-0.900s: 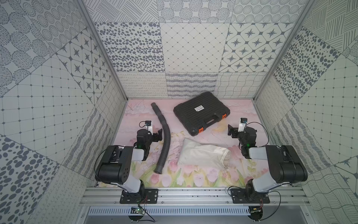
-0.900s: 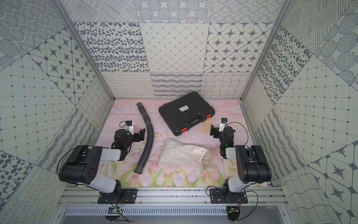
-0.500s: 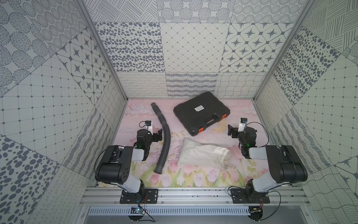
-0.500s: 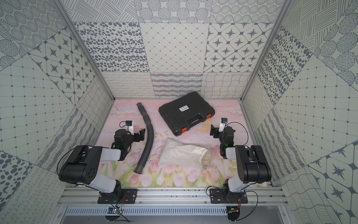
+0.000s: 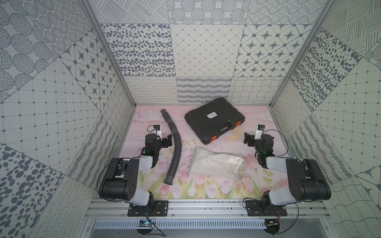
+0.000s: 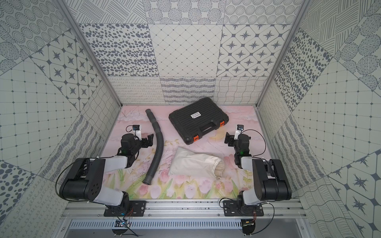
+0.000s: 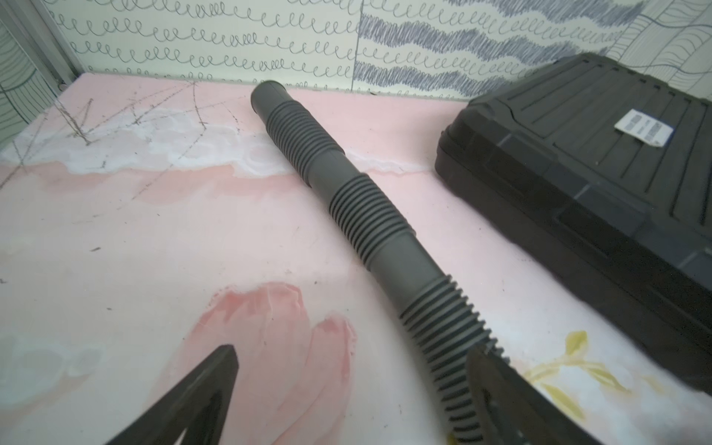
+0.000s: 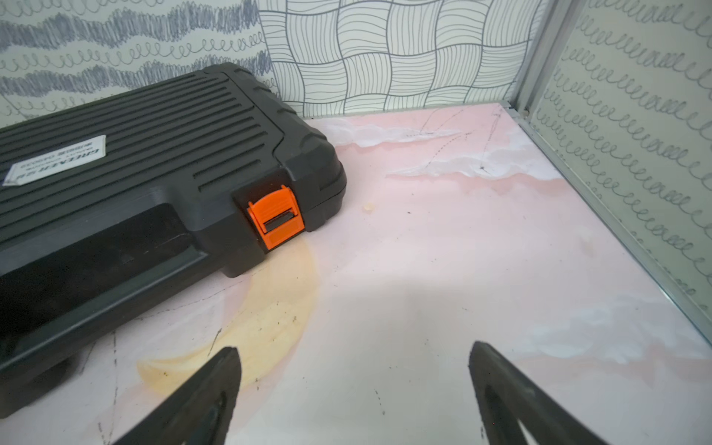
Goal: Close the soil bag
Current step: Adjust the soil bag at the center of the board.
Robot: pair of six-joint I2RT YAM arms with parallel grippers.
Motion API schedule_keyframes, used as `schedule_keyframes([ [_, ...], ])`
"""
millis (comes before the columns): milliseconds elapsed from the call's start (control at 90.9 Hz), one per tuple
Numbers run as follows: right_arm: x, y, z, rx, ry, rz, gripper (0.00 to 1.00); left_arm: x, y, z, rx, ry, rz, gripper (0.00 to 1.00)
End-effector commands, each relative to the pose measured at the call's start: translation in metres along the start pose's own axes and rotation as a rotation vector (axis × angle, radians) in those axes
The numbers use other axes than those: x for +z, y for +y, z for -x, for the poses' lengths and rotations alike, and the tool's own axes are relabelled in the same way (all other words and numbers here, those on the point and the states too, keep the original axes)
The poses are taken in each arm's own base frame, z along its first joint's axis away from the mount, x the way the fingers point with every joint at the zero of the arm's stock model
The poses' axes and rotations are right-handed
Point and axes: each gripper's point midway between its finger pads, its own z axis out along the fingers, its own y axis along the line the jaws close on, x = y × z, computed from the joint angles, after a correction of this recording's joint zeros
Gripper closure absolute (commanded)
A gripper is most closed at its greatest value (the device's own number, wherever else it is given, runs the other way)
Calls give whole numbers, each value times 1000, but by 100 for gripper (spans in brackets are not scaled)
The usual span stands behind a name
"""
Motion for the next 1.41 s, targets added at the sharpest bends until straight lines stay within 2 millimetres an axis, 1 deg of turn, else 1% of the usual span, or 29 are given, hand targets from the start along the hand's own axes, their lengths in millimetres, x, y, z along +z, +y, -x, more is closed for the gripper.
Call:
schedule_keyframes([
  [0, -13, -16, 37, 127, 43, -126, 3, -7, 21, -11, -103, 194, 137, 3],
  [11, -16, -18, 41, 149, 44, -141, 3, -8, 22, -11, -111, 200, 145, 3],
  [33, -20, -27, 38, 193, 79, -200, 3, -9, 24, -8, -140, 201, 157, 3],
  [55, -25, -36, 50, 244, 70, -258, 3, -11, 27, -8, -169, 213, 183, 3],
  [77, -30, -42, 54, 269, 95, -304, 3, -13, 27, -6, -193, 225, 194, 3],
  [99, -36, -45, 53, 270, 138, -327, 3, -15, 29, -4, -224, 235, 214, 3],
  [121, -38, -40, 59, 264, 160, -307, 3, -18, 33, -4, -244, 253, 241, 3],
  [132, -40, -38, 66, 259, 165, -294, 3, -20, 34, -4, -264, 259, 252, 3],
  [165, -43, -26, 64, 222, 237, -231, 3, -25, 35, -4, -312, 293, 277, 3],
  [187, -46, -19, 69, 213, 261, -192, 3, -28, 34, 0, -338, 303, 285, 3],
  [198, -47, -15, 71, 215, 268, -171, 3, -29, 33, 0, -351, 318, 283, 3],
  [231, -52, -7, 71, 217, 302, -132, 3, -32, 29, 11, -382, 322, 275, 3],
  [264, -57, 3, 77, 232, 313, -73, 3, -37, 24, 11, -430, 361, 274, 3],
  [352, -74, 15, 91, 304, 302, -10, 3, -49, 7, 30, -477, 395, 232, 3],
  [429, -84, 25, 104, 344, 308, 41, 3, -59, -14, 54, -450, 361, 170, 3],
  [484, -88, 35, 102, 341, 373, 83, 3, -67, -32, 68, -447, 346, 106, 3],
  [495, -90, 38, 101, 341, 388, 92, 3, -70, -34, 67, -450, 362, 100, 3],
  [517, -93, 41, 102, 342, 412, 109, 3, -75, -40, 74, -465, 365, 78, 3],
  [561, -101, 47, 102, 343, 455, 131, 3, -84, -53, 79, -483, 402, 35, 3],
  [572, -103, 49, 102, 343, 464, 143, 3, -86, -56, 83, -482, 401, 22, 3],
  [605, -110, 54, 105, 342, 480, 170, 3, -92, -70, 89, -456, 411, -16, 3],
  [660, -121, 56, 108, 346, 497, 181, 3, -102, -89, 99, -406, 418, -73, 3],
  [737, -137, 64, 109, 369, 516, 226, 3, -115, -118, 104, -365, 468, -181, 3],
  [836, -154, 71, 99, 404, 588, 260, 3, -130, -151, 101, -345, 543, -298, 3],
  [968, -177, 78, 72, 465, 707, 284, 3, -145, -184, 86, -325, 617, -394, 3],
  [1100, -198, 76, 59, 536, 732, 259, 3, -172, -225, 77, -189, 650, -559, 3],
  [1221, -214, 80, 46, 594, 783, 272, 3, -191, -239, 79, -121, 640, -600, 3],
  [1320, -226, 80, 38, 586, 817, 269, 3, -199, -245, 83, -131, 625, -614, 3],
  [1398, -236, 79, 31, 590, 844, 263, 3, -202, -248, 79, -147, 641, -615, 3],
])
